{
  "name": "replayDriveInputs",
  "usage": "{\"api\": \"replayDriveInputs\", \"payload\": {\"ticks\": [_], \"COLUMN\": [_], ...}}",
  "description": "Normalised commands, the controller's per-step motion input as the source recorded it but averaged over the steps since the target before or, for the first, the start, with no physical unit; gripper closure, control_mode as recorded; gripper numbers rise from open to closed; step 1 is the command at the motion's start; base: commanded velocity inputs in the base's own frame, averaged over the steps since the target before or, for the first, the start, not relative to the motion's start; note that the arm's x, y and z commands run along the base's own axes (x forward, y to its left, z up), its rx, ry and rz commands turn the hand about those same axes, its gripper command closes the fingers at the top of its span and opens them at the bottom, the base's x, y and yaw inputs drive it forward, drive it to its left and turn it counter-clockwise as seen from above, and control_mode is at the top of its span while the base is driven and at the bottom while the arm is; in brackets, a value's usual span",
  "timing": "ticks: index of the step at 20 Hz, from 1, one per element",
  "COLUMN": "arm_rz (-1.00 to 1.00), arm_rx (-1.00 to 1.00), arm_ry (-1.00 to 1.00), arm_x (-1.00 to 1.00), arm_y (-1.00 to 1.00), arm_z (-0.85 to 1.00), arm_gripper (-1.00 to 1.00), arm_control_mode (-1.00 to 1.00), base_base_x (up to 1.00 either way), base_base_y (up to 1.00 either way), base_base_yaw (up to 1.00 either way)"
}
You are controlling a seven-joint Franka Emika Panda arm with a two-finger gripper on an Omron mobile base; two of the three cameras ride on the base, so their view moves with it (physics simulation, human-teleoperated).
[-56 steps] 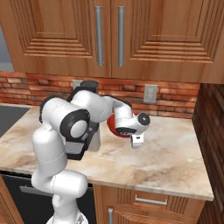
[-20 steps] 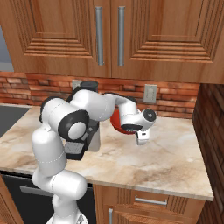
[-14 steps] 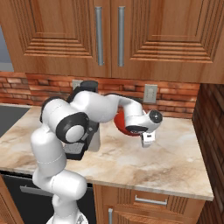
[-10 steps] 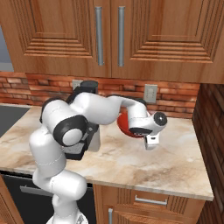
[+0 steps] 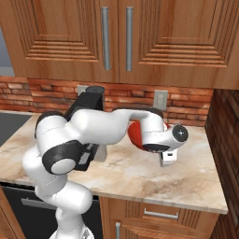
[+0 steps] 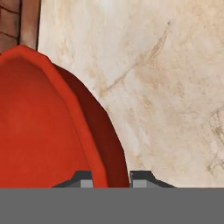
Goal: Place the two vegetables and bowl onto the tray for setting up a vegetable dip station.
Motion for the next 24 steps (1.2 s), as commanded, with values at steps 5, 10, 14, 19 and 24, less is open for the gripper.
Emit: {"api": "replayDriveInputs", "payload": {"ticks": [5,10,14,19,24], "arm_rz": [0.00,0.00,0.00,0.00,0.00], "arm_rx": [0.00,0.00,0.00,0.00,0.00], "arm_ry": [0.00,0.00,-0.01,-0.01,0.00], "arm_x": [-0.53,-0.51,-0.47,-0.33,-0.18], "arm_y": [0.00,0.00,0.12,0.23,0.28], "arm_z": [0.33,0.32,0.16,0.19,0.15], "arm_gripper": [1.00,1.00,1.00,1.00,1.00], "arm_control_mode": [-1.00,-1.00,-1.00,-1.00,-1.00], "base_base_x": [0.00,0.00,0.00,0.00,0.00], "base_base_y": [0.00,0.00,0.00,0.00,0.00], "base_base_yaw": [0.00,0.00,0.00,0.00,0.00]}}
